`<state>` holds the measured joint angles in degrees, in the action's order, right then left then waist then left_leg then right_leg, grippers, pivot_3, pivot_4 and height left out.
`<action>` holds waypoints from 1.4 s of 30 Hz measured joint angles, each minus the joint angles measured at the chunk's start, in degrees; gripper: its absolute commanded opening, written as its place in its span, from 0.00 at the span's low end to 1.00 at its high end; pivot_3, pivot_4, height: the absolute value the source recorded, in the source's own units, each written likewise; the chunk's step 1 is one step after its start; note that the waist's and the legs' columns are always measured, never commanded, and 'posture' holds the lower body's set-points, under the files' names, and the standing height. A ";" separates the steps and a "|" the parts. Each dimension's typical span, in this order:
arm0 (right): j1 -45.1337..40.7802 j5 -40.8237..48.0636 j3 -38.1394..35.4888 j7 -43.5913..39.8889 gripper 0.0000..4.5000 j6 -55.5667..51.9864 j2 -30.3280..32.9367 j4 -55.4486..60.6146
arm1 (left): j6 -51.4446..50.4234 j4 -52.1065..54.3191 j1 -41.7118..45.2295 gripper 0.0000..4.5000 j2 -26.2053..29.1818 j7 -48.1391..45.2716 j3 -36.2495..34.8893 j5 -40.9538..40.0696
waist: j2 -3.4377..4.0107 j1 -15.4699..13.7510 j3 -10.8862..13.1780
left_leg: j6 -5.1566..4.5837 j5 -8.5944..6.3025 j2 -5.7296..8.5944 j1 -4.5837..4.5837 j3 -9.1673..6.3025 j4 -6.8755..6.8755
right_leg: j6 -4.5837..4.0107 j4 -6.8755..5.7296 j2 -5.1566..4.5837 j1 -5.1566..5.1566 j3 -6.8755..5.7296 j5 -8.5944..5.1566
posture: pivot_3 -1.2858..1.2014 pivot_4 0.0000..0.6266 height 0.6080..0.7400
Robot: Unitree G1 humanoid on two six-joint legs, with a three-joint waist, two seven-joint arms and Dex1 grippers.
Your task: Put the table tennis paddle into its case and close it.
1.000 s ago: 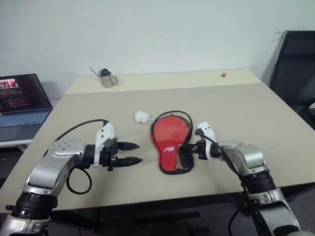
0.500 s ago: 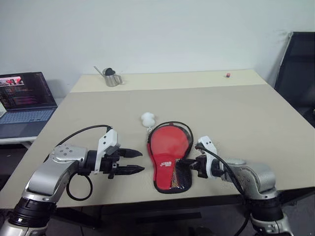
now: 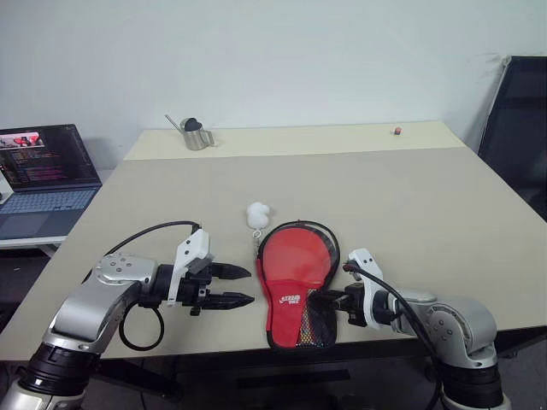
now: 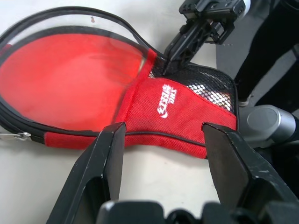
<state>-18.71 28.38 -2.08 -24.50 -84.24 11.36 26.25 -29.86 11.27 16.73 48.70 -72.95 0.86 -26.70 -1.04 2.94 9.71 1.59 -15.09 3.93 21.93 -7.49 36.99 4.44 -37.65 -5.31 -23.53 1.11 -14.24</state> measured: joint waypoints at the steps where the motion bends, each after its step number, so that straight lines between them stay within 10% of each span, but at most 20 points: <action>1: 0.03 0.00 -0.01 0.23 0.00 0.00 -0.01 0.00 | 0.01 0.00 0.00 0.63 0.00 0.01 0.00 0.00 | 0.00 -0.01 0.00 | 0.00 0.00 0.00 0.00 0.00 0.00 | 0.00 0.00 0.00 0.00 0.00 0.00 | 0.52 0.24 1.00; 6: 0.20 0.08 -0.76 2.00 0.00 -0.33 -0.52 0.00 | 0.12 0.00 0.00 0.63 0.00 0.34 0.00 0.02 | 0.00 -0.09 0.00 | 0.00 0.00 0.00 0.00 -0.01 0.00 | 0.00 0.00 0.00 0.02 -0.02 0.00 | 0.52 0.24 1.00; 20: 3.58 2.02 -5.06 4.25 0.99 -4.17 2.37 9.65 | 0.61 0.05 -1.21 0.63 -0.27 1.70 0.01 0.06 | 0.00 -0.53 0.00 | 0.00 0.00 -0.04 -0.01 -0.01 0.01 | 0.00 0.01 0.00 0.06 -0.08 0.00 | 0.52 0.24 1.00; 27: -3.80 3.21 -4.08 -2.17 0.99 7.88 10.16 8.08 | 0.61 -0.15 -1.31 0.63 -2.53 5.15 -0.61 0.03 | 0.01 -0.54 0.01 | 0.00 0.00 -0.24 -0.10 -0.02 0.00 | 0.01 0.06 0.15 0.19 -0.19 -0.01 | 0.52 0.24 1.00; 42: -12.03 -11.38 19.90 -8.05 0.99 40.15 4.37 -20.97 | 0.05 -8.04 3.68 0.63 -8.00 22.27 -4.38 3.30 | -0.01 -0.67 0.02 | 0.06 0.02 -0.31 -0.05 -0.01 0.00 | -0.15 0.15 0.24 0.12 -0.17 0.08 | 0.52 0.24 1.00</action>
<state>-30.74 17.00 17.82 -32.55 -44.09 15.73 5.28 -29.82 3.23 20.41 40.70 -50.68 -3.52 -23.41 -1.05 2.26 9.73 1.66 -15.07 3.62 21.88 -7.50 36.99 4.29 -37.51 -5.08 -23.41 0.94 -14.16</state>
